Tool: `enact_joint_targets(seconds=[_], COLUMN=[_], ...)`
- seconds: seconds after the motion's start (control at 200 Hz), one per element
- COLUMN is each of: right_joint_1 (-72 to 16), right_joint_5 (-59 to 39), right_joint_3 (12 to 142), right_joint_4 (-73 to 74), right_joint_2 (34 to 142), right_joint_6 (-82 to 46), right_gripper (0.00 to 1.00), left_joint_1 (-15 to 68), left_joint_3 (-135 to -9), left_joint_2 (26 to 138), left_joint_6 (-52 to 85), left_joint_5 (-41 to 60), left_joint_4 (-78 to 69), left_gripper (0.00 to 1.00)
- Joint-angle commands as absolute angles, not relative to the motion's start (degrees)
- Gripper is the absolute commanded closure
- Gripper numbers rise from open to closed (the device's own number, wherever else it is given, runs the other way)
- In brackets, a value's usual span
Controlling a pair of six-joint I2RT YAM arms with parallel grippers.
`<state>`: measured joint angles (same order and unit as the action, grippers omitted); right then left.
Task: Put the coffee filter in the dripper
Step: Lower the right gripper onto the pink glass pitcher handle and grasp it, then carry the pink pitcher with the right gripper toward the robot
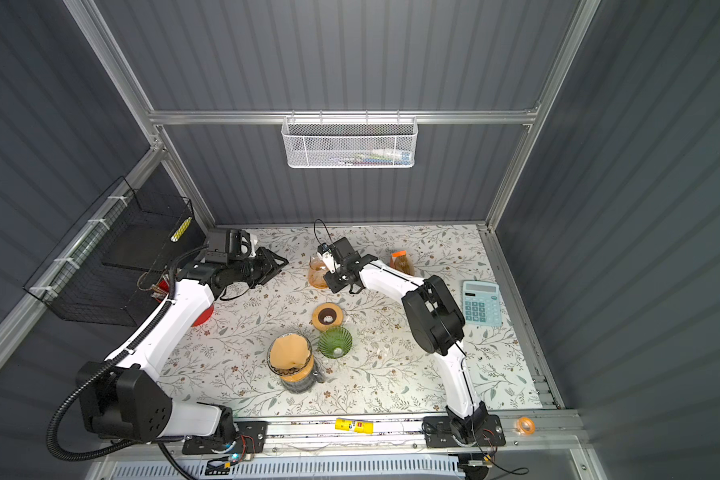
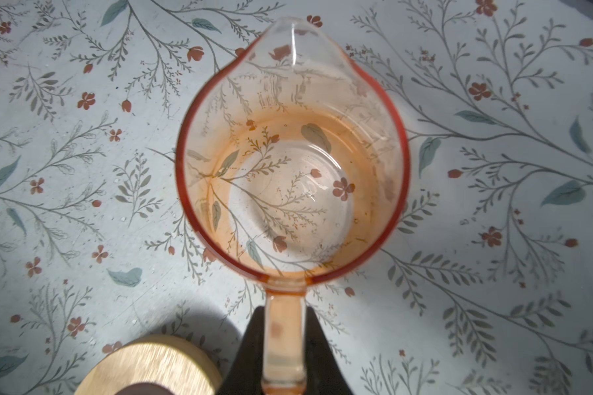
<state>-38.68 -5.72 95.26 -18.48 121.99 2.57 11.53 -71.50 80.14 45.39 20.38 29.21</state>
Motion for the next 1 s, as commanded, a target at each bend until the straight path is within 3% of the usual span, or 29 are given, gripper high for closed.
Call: enact_joint_targets(seconds=[0.0, 0.996], right_joint_1=[-38.85, -44.22], right_joint_5=[-5.02, 2.27], right_joint_3=[94.04, 78.93], right_joint_4=[-16.46, -25.10], right_joint_2=[117.44, 89.34], right_joint_6=[2.03, -1.76], right_gripper=[1.00, 1.00], left_joint_1=[11.16, 11.42], left_joint_3=[-71.81, -76.33], left_joint_2=[77.89, 76.84], left_joint_6=[43.46, 35.24], left_joint_5=[19.73, 15.62], left_joint_4=[31.45, 36.87], left_gripper=[0.62, 0.61])
